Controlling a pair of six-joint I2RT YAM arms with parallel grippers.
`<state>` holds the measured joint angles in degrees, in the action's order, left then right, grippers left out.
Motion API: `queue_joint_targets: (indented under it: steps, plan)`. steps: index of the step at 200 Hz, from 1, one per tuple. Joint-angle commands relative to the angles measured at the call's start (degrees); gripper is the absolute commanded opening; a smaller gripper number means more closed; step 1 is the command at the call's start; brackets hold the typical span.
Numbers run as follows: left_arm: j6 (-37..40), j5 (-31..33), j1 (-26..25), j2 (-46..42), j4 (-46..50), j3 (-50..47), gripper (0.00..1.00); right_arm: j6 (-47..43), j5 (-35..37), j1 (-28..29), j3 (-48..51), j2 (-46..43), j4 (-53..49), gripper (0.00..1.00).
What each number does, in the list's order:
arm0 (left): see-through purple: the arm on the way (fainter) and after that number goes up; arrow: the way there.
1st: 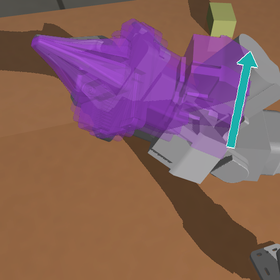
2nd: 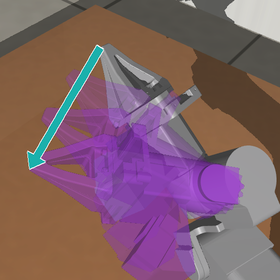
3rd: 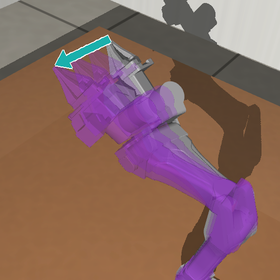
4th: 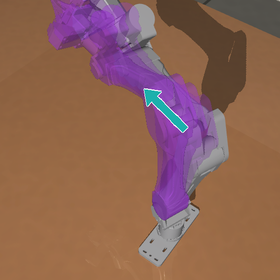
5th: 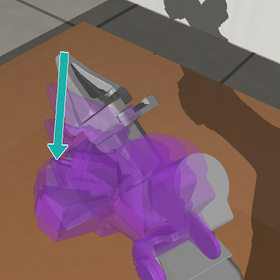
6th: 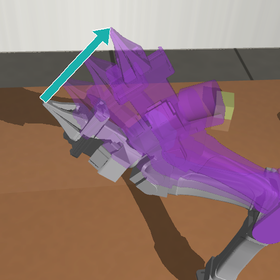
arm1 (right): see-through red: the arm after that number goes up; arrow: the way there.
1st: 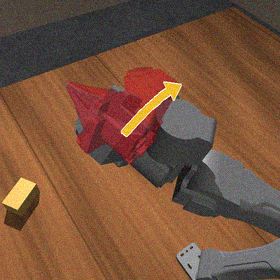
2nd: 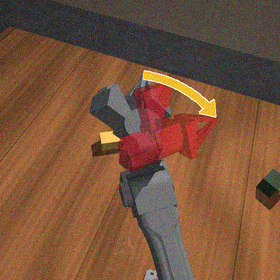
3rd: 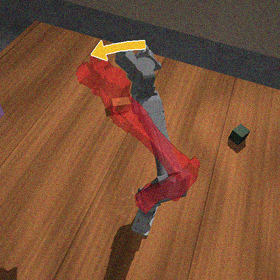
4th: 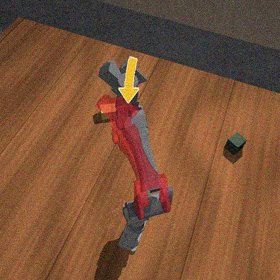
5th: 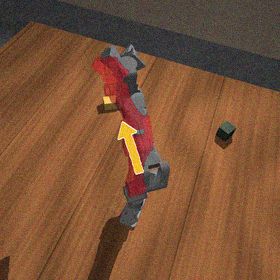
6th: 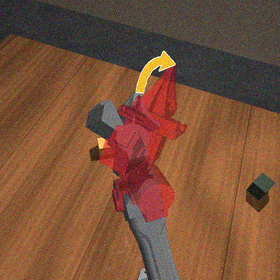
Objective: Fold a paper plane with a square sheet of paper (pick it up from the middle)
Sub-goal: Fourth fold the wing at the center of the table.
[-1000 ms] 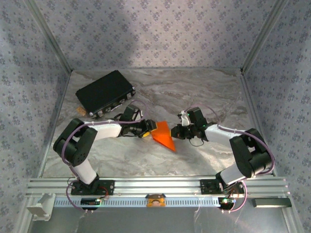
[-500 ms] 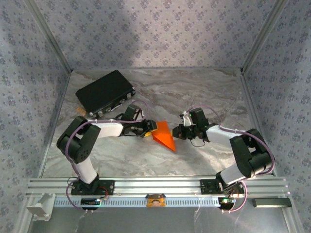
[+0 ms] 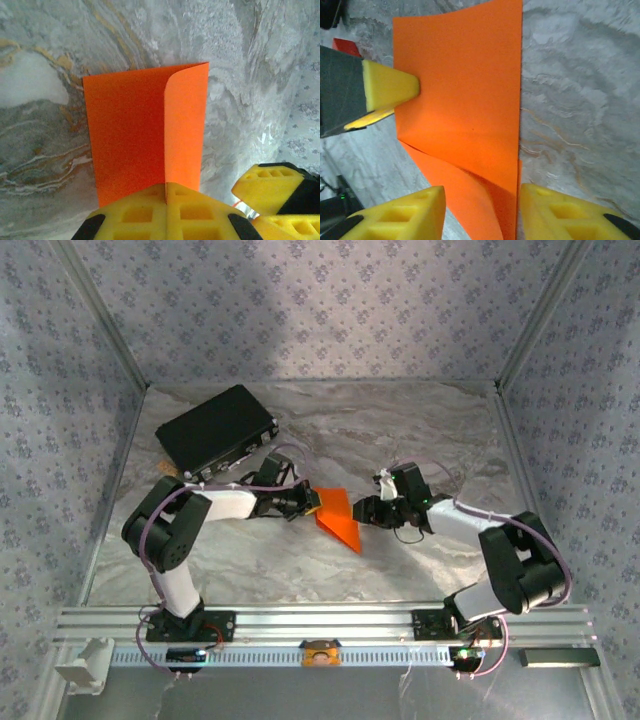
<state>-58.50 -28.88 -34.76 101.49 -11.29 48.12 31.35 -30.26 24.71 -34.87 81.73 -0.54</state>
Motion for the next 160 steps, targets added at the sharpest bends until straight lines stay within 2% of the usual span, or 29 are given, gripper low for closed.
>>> queue_joint_targets:
  steps: [1,22,45,66,85,102,115,133,160]
  plan:
    - [0.0,3.2,0.2,0.1,0.3,2.5,0.02,-1.1,8.4,1.9,-1.1,-3.7,-4.8,0.51]
    - [0.5,4.6,0.2,-0.2,1.5,3.5,0.01,-1.3,12.4,3.2,-0.5,-6.4,-5.0,0.52]
    - [2.0,6.5,0.4,-1.0,5.4,4.4,0.00,-2.3,14.9,4.3,0.0,-8.2,-5.1,0.46]
    - [2.2,5.4,0.6,-1.3,5.9,4.5,0.01,-4.0,16.7,5.7,1.3,-10.3,-2.0,0.44]
    - [2.5,3.7,0.6,-1.1,6.7,5.0,0.03,-8.8,21.5,9.2,3.5,-12.3,2.6,0.44]
    - [2.4,2.9,0.5,-1.4,6.2,4.8,0.14,-13.7,27.6,12.9,6.8,-14.1,8.6,0.45]
    - [2.3,2.3,0.4,-1.3,5.6,4.8,0.18,-15.9,28.6,14.5,11.1,-14.9,16.9,0.46]
    - [2.4,1.5,0.3,-1.1,5.1,5.2,0.19,-18.8,30.4,16.3,15.0,-14.7,24.9,0.49]
    - [2.4,1.4,0.3,-1.5,5.4,5.5,0.13,-27.3,31.2,20.0,12.7,-11.5,21.5,0.49]
